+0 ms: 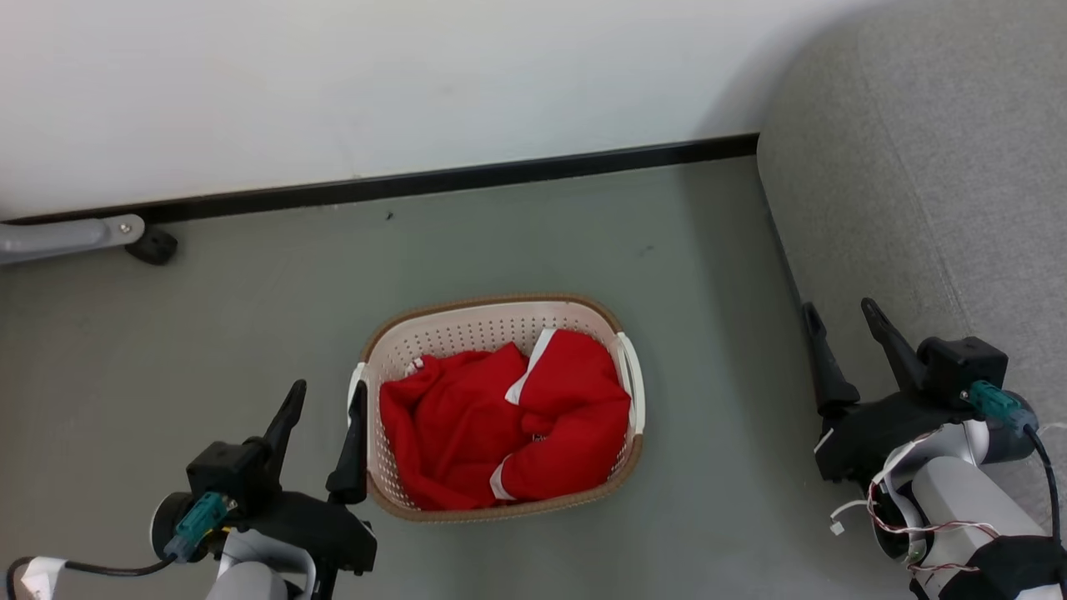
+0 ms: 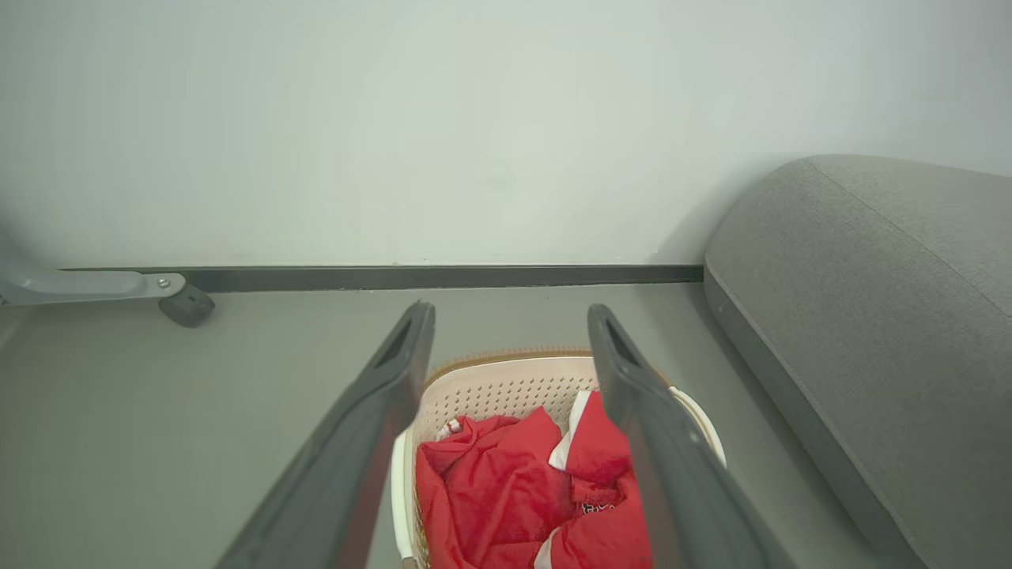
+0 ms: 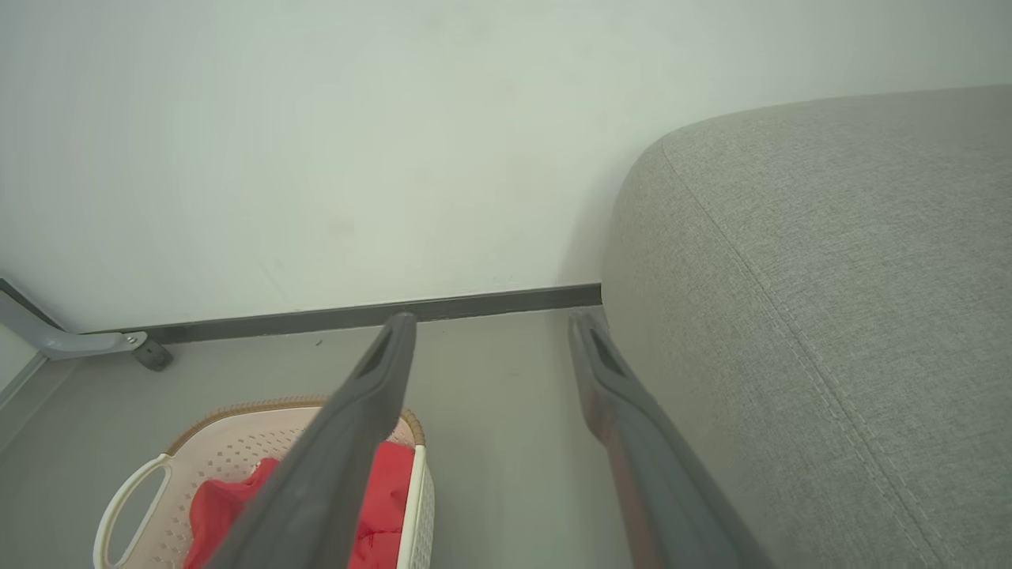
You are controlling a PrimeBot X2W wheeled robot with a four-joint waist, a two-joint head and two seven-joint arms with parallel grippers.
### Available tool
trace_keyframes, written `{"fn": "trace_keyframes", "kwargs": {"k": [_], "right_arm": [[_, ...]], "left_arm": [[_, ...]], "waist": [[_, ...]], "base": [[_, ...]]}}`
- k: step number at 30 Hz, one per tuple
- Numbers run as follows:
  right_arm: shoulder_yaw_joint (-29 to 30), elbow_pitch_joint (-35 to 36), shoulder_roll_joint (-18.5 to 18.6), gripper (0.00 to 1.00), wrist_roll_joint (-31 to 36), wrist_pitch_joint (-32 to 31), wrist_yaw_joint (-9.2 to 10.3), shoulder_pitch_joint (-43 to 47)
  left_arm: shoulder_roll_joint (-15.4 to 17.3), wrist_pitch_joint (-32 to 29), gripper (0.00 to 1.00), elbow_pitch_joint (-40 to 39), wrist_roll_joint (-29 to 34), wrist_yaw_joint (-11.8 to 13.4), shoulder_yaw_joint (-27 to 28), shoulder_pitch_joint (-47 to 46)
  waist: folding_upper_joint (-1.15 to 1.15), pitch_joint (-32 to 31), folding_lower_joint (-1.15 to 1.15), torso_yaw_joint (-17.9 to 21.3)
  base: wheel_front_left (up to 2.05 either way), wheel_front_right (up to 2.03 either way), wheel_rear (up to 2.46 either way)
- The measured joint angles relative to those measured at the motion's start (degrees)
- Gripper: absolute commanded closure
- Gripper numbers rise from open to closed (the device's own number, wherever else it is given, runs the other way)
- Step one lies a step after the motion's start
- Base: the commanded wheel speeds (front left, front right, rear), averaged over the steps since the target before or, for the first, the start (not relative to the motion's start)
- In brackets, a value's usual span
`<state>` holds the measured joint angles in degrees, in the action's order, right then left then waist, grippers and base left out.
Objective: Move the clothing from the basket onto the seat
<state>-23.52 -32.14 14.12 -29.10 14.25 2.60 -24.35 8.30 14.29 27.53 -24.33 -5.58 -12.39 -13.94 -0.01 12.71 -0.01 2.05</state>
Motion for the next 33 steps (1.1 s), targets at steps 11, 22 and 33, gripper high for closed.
{"fn": "trace_keyframes", "kwargs": {"k": [11, 22, 33], "right_arm": [[0.0, 2.2, -1.0, 0.0, 0.9, 0.0, 0.51, -4.1], [-1.0, 3.3, -2.6, 0.0, 1.5, 0.0, 0.9, -7.8], [-1.3, 2.7, -3.7, 0.0, 2.4, 0.0, 0.86, -10.4]], "left_arm": [[-1.7, 0.0, 0.0, 0.4, 1.3, -1.0, -3.9, -6.8], [-2.2, 0.0, 0.0, 4.0, 2.8, -1.1, -6.5, -14.4], [-2.2, 0.0, 0.0, 8.4, 3.1, -1.5, -7.9, -20.0]], "waist": [[0.0, 9.0, 0.0, 0.5], [0.0, 17.9, 0.0, 1.3], [0.0, 24.9, 0.0, 2.4]], "base": [[0.0, 0.0, 0.0], [0.0, 0.0, 0.0], [0.0, 0.0, 0.0]]}}
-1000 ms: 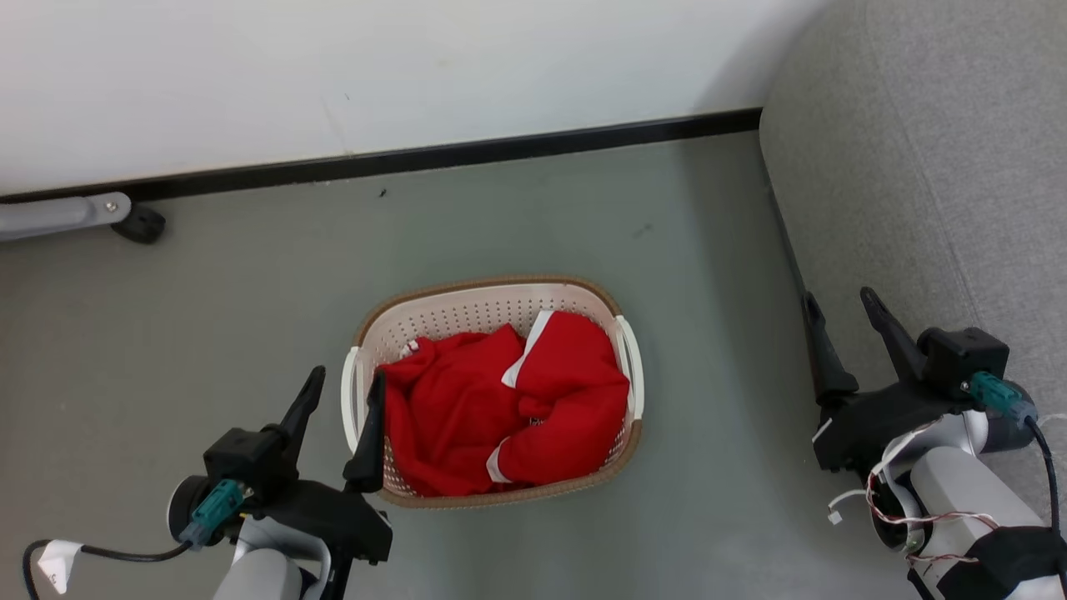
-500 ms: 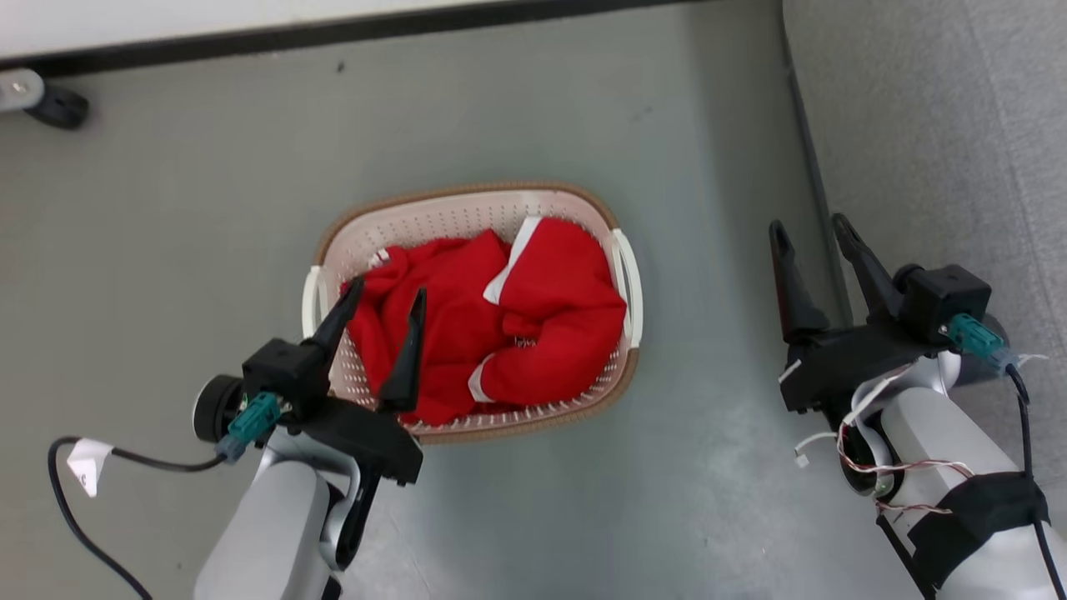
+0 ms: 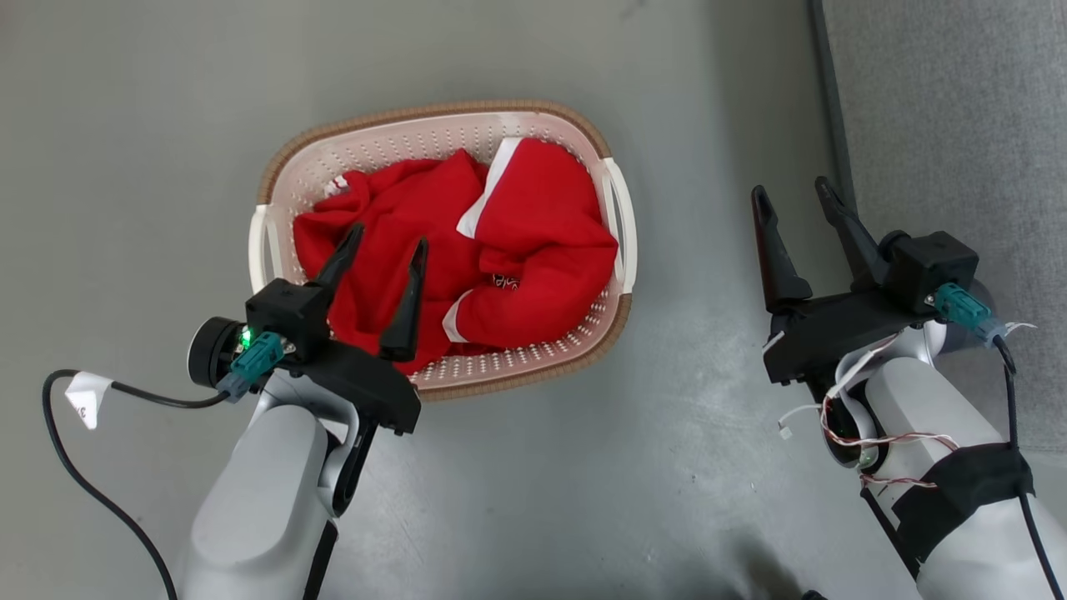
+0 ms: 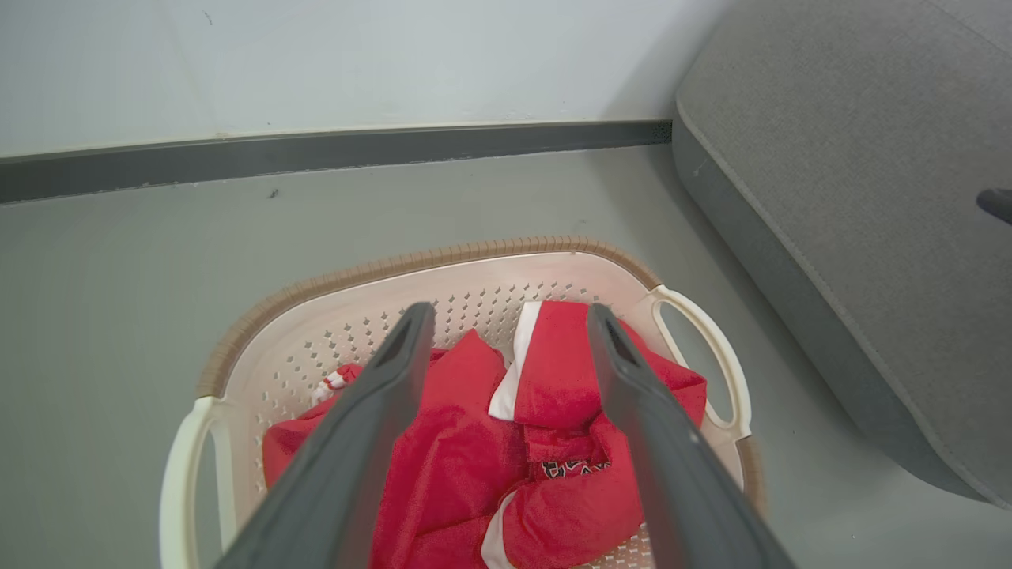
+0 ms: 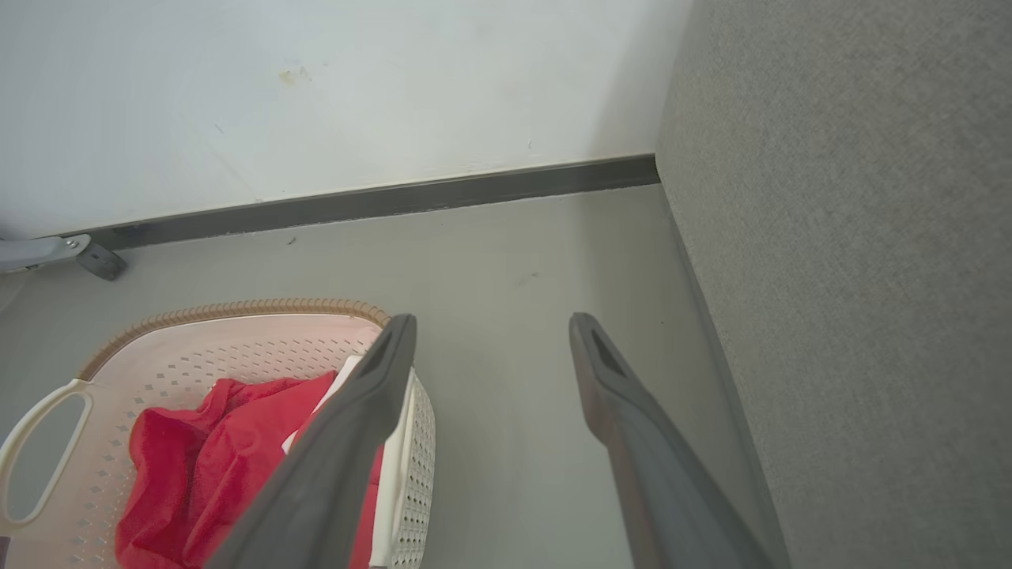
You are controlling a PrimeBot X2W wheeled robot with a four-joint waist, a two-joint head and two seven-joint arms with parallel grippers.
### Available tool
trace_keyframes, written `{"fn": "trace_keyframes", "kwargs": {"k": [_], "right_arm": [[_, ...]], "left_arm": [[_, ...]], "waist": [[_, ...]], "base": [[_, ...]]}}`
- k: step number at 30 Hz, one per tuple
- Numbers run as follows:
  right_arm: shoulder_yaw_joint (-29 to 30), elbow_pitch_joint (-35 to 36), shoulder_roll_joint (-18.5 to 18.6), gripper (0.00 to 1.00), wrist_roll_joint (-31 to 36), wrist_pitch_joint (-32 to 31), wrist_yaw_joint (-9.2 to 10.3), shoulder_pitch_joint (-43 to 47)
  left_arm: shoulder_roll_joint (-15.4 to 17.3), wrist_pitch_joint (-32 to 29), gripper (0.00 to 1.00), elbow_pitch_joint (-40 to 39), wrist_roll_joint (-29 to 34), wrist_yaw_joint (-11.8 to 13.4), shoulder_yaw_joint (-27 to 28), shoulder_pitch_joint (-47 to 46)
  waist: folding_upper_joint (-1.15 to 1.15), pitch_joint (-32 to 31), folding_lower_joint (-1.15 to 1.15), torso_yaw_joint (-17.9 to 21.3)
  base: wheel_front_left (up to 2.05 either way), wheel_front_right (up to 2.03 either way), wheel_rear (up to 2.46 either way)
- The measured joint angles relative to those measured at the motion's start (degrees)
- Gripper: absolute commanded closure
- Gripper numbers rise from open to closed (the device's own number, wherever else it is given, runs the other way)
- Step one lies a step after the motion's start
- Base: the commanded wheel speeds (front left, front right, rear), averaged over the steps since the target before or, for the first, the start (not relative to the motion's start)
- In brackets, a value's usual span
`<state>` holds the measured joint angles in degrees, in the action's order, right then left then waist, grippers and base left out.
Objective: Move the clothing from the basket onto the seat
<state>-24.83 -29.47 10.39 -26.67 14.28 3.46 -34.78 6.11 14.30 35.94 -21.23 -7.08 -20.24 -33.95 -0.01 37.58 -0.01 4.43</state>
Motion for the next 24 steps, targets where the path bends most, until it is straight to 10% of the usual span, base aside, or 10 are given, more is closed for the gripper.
{"fn": "trace_keyframes", "kwargs": {"k": [24], "right_arm": [[0.5, -0.4, -2.4, 0.0, 0.5, 0.0, -0.4, -1.3]], "left_arm": [[0.2, -1.2, 0.0, 9.1, 0.7, -0.1, -3.0, -9.4]], "waist": [[0.0, 6.6, 0.01, 2.3]], "base": [[0.0, 0.0, 0.0]]}}
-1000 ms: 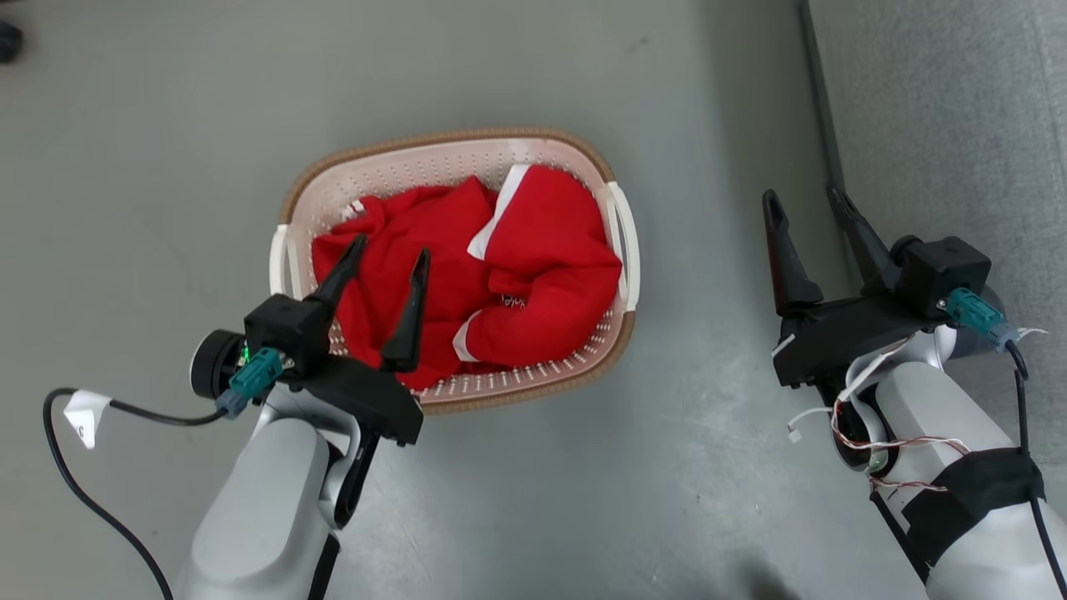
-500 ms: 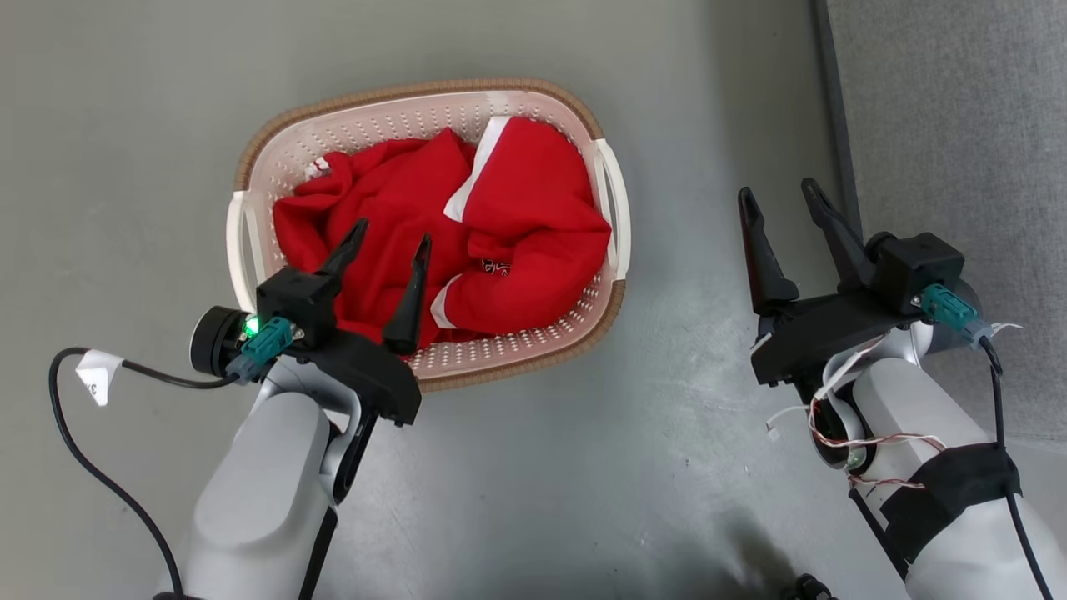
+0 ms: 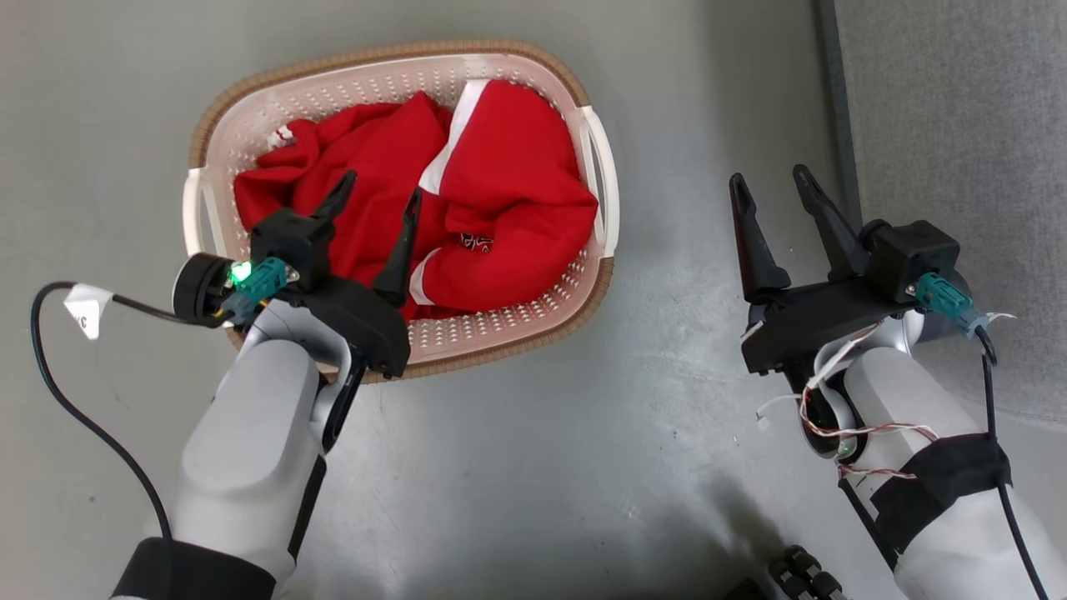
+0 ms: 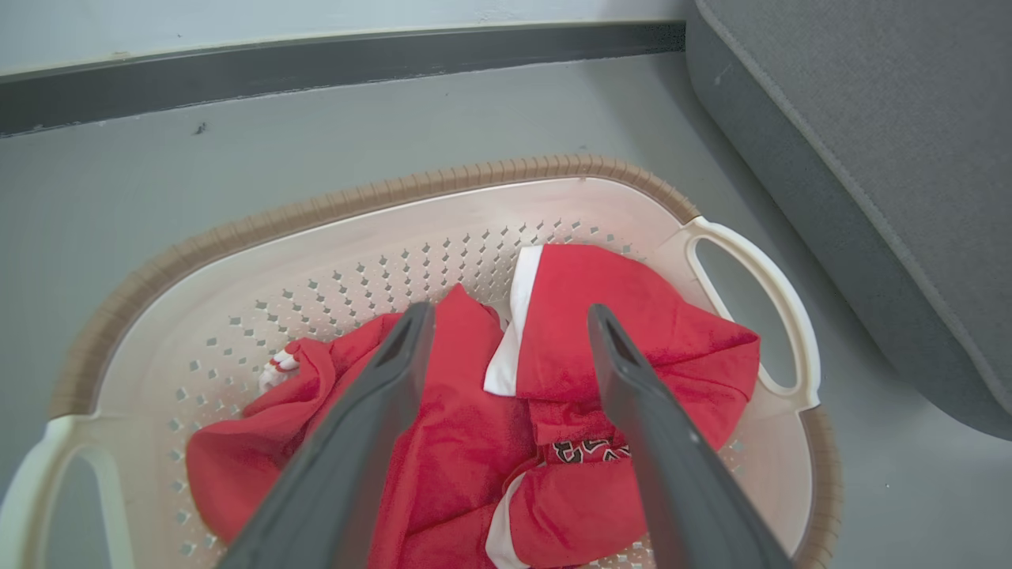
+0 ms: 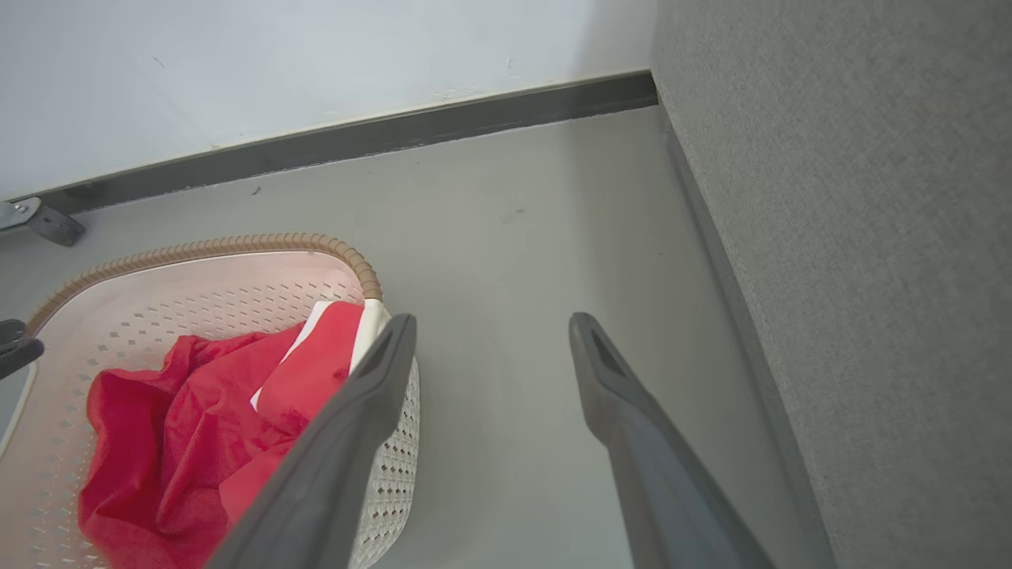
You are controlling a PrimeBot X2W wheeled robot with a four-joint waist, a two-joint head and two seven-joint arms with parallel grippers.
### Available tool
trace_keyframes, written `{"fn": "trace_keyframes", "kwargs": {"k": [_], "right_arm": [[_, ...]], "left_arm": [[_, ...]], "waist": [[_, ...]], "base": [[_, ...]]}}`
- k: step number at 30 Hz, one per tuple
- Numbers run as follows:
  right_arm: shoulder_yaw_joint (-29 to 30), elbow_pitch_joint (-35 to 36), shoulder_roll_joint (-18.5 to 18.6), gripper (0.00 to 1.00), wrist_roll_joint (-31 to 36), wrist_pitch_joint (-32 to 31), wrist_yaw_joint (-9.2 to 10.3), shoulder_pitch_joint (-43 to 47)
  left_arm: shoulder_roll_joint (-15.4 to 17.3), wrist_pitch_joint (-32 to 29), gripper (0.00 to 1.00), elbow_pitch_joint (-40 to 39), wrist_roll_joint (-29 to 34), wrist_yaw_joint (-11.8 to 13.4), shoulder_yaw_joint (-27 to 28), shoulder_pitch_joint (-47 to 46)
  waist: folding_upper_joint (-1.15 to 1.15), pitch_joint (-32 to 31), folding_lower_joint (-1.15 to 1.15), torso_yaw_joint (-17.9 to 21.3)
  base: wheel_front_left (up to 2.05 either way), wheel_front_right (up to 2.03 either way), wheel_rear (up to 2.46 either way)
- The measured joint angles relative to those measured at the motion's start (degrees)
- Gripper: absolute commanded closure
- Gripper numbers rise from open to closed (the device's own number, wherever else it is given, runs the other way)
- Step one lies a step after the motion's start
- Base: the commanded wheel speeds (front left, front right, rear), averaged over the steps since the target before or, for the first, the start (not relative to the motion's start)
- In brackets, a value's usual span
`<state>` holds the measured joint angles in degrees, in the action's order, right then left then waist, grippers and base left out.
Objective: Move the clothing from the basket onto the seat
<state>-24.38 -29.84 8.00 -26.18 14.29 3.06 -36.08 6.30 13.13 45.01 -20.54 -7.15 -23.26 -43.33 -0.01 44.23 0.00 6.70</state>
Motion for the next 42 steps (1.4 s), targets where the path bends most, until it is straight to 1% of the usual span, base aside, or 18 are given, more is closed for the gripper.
{"fn": "trace_keyframes", "kwargs": {"k": [8, 17, 20, 24, 26, 27, 30, 31, 33, 36, 42], "right_arm": [[-0.1, 0.1, -1.3, 0.0, 0.1, 0.0, 0.0, -0.5], [-0.1, 0.3, -2.4, 0.0, 0.1, 0.0, -0.19, -1.1], [-0.1, 0.3, -2.6, 0.0, 0.1, 0.0, -0.54, -1.1], [-0.1, 0.2, -3.0, 0.0, 0.1, 0.0, -0.55, -1.1], [-0.1, 0.1, -3.2, 0.0, 0.1, 0.0, -0.56, -1.0], [-0.1, 0.1, -3.3, 0.0, 0.1, 0.0, -0.56, -1.0], [-0.1, 0.0, -3.5, 0.0, 0.1, 0.0, -0.63, -1.0], [-0.1, 0.0, -3.6, 0.0, 0.1, 0.0, -0.65, -1.0], [-0.2, 0.0, -3.8, 0.0, 0.1, 0.0, -1.02, -1.0], [-0.3, 0.0, -4.1, 0.0, 0.1, 0.0, -1.05, -1.0], [-0.1, -0.1, -4.3, 0.0, 0.1, 0.0, -1.14, -1.0]], "left_arm": [[1.1, -1.7, 0.0, 2.9, 0.5, 0.0, -0.2, -3.4], [1.4, -4.6, 0.0, 6.4, 1.6, 0.3, -0.6, -8.0], [1.5, -5.7, 0.0, 7.7, 2.6, 1.2, -0.7, -8.7], [1.6, -7.6, 0.0, 9.5, 3.0, 2.7, -0.8, -9.7], [1.1, -8.2, 0.0, 9.7, 3.3, 4.5, -1.1, -9.8], [0.7, -8.7, 0.0, 9.8, 3.5, 5.0, -1.2, -9.8], [0.8, -10.2, 0.0, 10.9, 3.7, 5.2, -1.3, -10.6], [0.9, -10.6, 0.0, 11.3, 3.7, 5.6, -1.3, -11.1], [1.9, -11.6, 0.0, 12.4, 3.9, 5.9, -1.2, -12.2], [3.0, -12.5, 0.0, 13.4, 4.1, 6.6, -1.0, -13.8], [3.0, -14.2, 0.0, 15.1, 4.5, 7.2, -1.5, -14.3]], "waist": [[0.0, 2.7, 0.0, 0.8], [0.01, 6.0, 0.0, 2.4], [0.01, 6.9, 0.0, 3.1], [0.01, 7.9, 0.0, 3.9], [0.01, 8.3, 0.0, 4.3], [0.01, 8.5, 0.0, 4.5], [0.01, 9.0, 0.0, 5.0], [0.01, 9.2, 0.0, 5.2], [0.01, 9.5, 0.0, 5.5], [0.01, 10.1, 0.0, 6.1], [0.01, 11.2, 0.0, 7.0]], "base": [[0.0, 0.0, 0.0], [0.0, 0.0, 0.0], [0.0, 0.0, 0.0], [0.0, 0.0, 0.0], [0.0, 0.0, 0.0], [0.0, 0.0, 0.0], [0.0, 0.0, 0.0], [0.0, 0.0, 0.0], [0.0, 0.0, 0.0], [0.0, 0.0, 0.0], [0.0, 0.0, 0.0]]}}
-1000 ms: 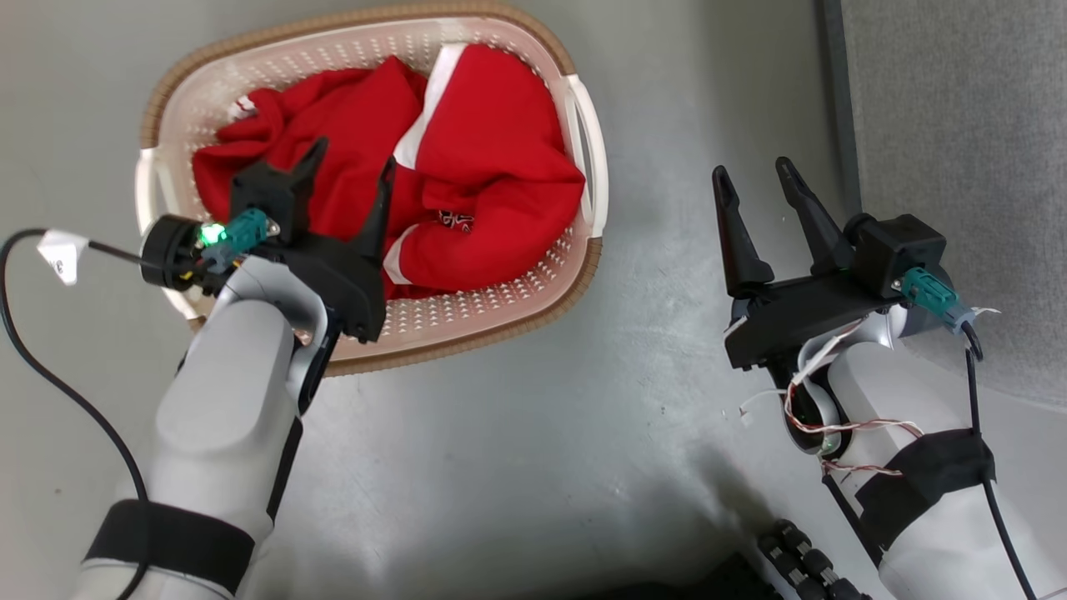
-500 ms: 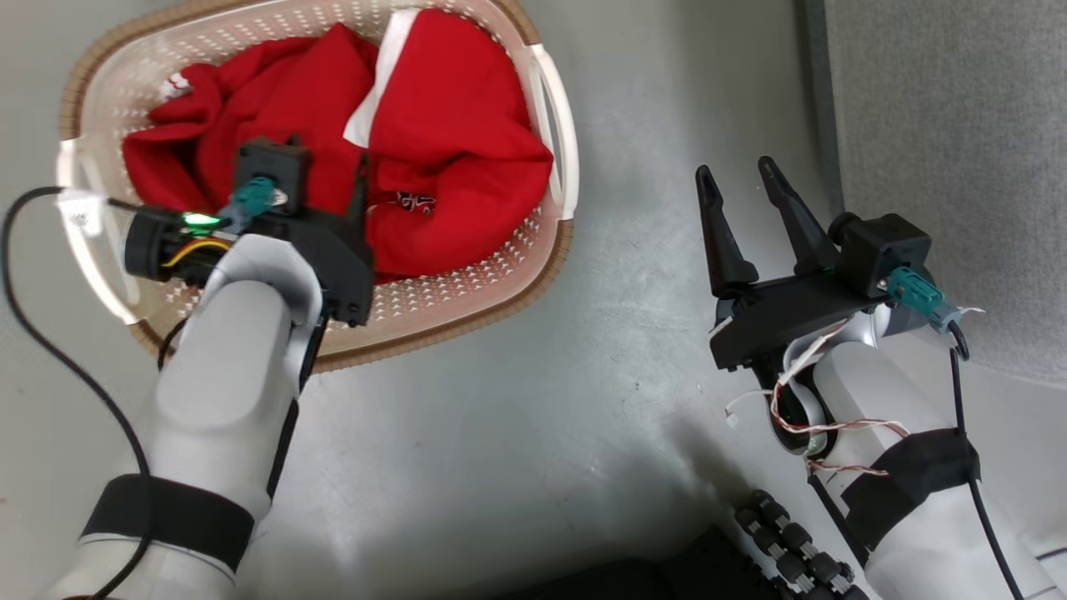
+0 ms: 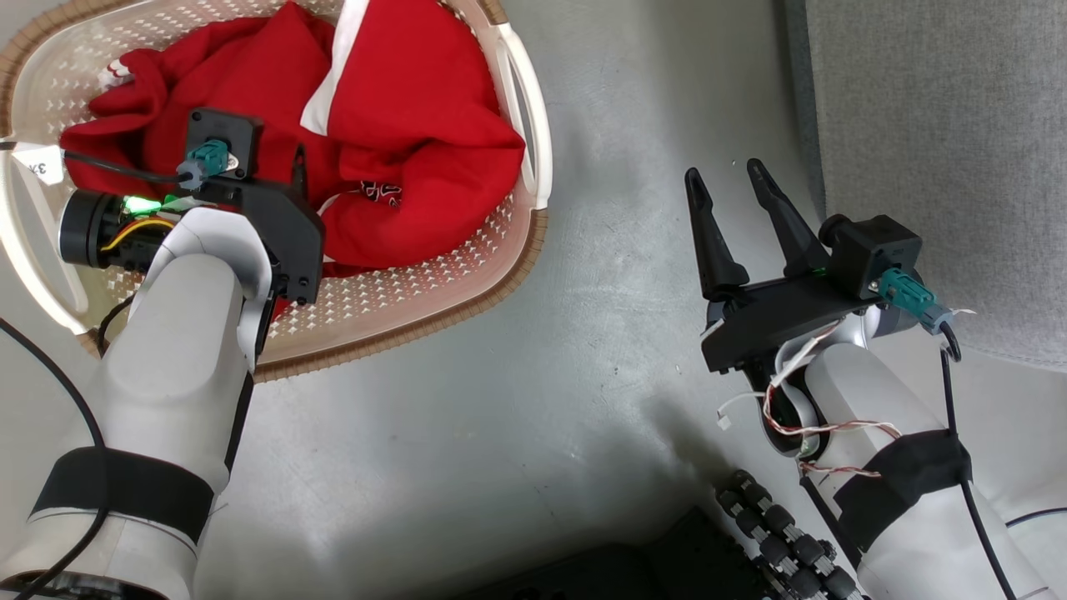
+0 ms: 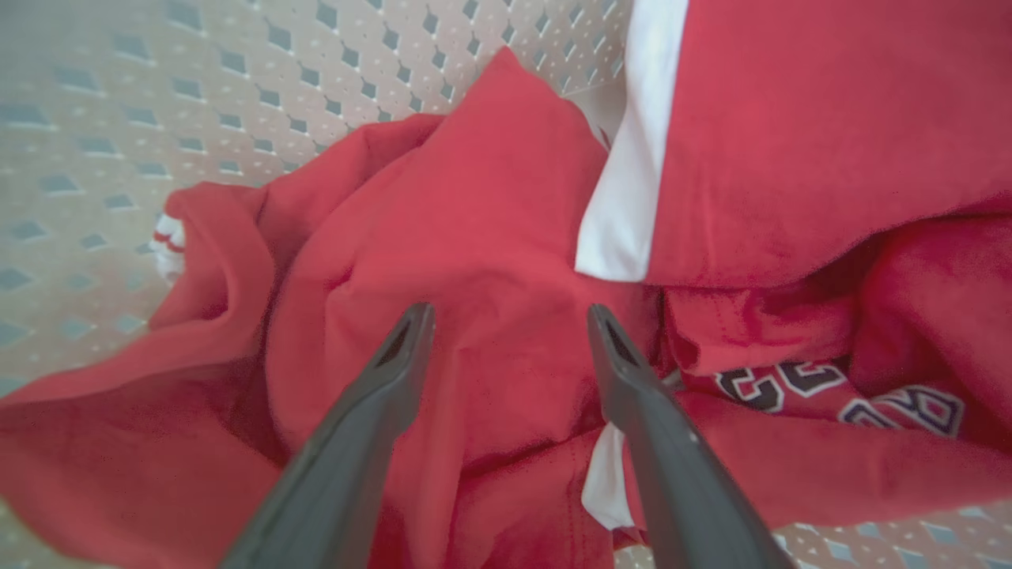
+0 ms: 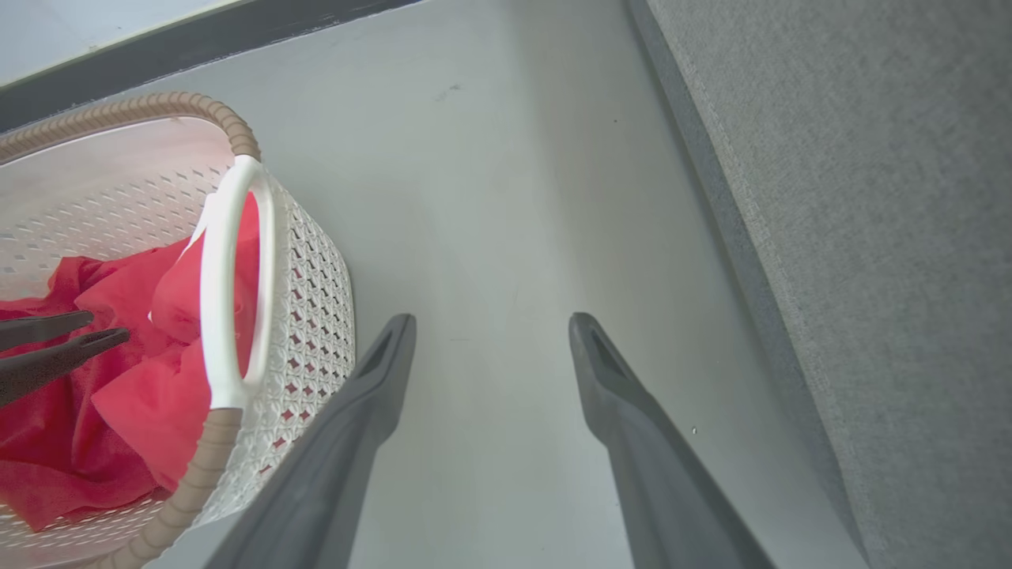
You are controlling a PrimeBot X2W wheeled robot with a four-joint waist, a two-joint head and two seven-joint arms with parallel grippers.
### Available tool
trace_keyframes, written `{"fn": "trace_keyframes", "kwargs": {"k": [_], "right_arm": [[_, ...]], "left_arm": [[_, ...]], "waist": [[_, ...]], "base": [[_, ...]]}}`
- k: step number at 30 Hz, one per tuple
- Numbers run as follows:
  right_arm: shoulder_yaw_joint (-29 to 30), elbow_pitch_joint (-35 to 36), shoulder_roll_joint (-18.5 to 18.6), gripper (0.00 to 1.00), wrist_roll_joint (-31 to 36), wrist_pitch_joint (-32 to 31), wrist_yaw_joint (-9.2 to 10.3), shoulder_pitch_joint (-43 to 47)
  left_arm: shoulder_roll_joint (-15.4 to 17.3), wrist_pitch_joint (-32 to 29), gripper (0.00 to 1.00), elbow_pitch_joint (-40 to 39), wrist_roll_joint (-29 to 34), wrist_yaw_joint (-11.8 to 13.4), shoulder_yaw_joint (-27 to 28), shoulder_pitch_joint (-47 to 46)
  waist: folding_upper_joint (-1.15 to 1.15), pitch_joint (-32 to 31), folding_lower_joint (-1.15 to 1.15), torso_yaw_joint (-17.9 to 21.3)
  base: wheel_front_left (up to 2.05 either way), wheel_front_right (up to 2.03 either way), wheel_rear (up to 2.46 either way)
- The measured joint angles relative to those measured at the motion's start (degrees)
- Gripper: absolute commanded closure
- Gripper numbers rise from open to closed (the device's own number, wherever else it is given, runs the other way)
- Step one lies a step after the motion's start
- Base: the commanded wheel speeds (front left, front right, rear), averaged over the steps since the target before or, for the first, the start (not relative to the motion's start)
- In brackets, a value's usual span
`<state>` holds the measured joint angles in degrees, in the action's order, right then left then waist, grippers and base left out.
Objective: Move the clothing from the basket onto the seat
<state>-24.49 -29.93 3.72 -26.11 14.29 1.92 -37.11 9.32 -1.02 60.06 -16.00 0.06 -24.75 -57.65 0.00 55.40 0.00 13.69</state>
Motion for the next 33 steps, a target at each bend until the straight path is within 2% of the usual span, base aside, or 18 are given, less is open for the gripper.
{"fn": "trace_keyframes", "kwargs": {"k": [5, 13, 24, 25, 27, 33], "right_arm": [[0.0, 0.0, -0.1, 0.0, 0.0, 0.0, 0.0, 0.0], [-0.1, 0.6, -0.2, 0.0, 0.0, 0.0, -0.43, 0.0], [0.3, 0.9, -0.4, 0.0, -0.2, 0.0, -0.91, 0.0], [0.3, 0.9, -0.4, 0.0, -0.2, 0.0, -0.91, 0.0], [0.3, 1.0, -0.4, 0.0, -0.2, 0.0, -0.91, 0.0], [0.5, 1.1, -0.5, 0.0, -0.4, 0.0, -0.91, 0.0]], "left_arm": [[0.1, -1.5, 0.0, 1.3, 0.1, 1.0, -0.2, 0.0], [1.6, -3.0, 0.0, 2.4, 1.4, 1.2, -0.3, -2.2], [1.8, -3.9, 0.01, 3.9, 1.8, 1.5, -0.7, -2.9], [1.8, -3.9, 0.24, 4.0, 1.8, 1.5, -0.7, -2.9], [1.7, -3.8, 1.0, 4.0, 1.8, 1.5, -0.6, -2.9], [0.9, -2.4, 1.0, 4.4, 1.7, 1.5, -0.7, -2.7]], "waist": [[0.0, 0.4, 0.0, 0.2], [0.0, 1.8, 0.0, 0.7], [0.0, 3.4, 0.0, 1.5], [0.0, 3.5, 0.0, 1.6], [0.0, 3.5, 0.0, 1.5], [0.0, 2.9, 0.0, 1.2]], "base": [[0.0, 0.0, 0.0], [0.0, 0.0, 0.0], [0.0, 0.0, 0.0], [0.0, 0.0, 0.0], [0.0, 0.0, 0.0], [0.0, 0.0, 0.0]]}}
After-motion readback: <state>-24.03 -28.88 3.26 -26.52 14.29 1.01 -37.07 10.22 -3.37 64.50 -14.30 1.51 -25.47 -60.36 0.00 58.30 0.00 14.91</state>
